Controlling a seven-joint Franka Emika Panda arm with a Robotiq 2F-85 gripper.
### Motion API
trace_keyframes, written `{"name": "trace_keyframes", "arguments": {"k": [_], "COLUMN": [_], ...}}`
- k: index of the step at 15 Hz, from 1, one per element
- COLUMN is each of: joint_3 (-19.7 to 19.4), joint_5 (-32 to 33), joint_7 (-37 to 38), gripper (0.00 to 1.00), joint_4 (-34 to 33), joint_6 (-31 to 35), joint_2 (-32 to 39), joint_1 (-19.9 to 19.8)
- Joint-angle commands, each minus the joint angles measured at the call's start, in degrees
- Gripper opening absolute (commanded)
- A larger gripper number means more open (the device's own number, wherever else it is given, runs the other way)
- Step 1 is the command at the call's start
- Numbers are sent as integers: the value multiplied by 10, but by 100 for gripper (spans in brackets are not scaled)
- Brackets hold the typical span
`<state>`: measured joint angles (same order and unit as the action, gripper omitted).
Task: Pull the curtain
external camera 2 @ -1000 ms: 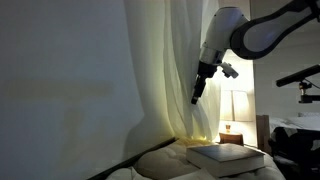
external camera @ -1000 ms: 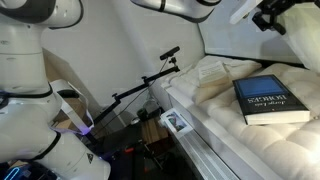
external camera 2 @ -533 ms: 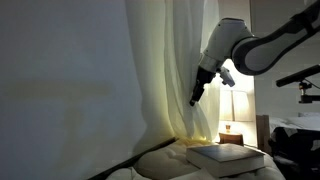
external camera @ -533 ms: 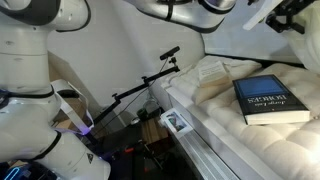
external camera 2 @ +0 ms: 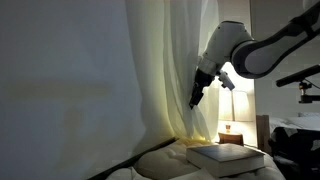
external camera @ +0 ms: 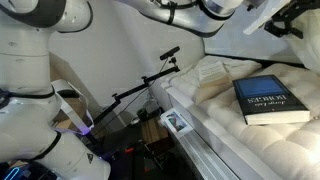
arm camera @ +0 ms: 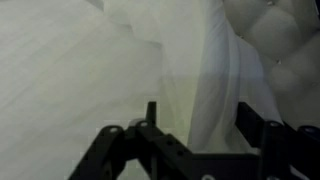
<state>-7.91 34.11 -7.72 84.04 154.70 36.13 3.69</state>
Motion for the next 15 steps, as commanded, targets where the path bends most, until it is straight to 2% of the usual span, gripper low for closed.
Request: {"name": "trace_keyframes", "arguments": {"k": [1,6,8,11,15], "joint_3": [9,10,8,-2,-19], "joint_5": [-24,-57,-61,-52,-28], "joint_7": [-20,-32,-28,-6,48], "gripper": [49,12,1,0,0], "joint_4": [12,8,16,60,164], "joint_6": [-9,-23,-32,-22,10], "joint_2": [-17,-19,-30,-78,-188], "joint_1": [-6,-7,-4,6,23]}}
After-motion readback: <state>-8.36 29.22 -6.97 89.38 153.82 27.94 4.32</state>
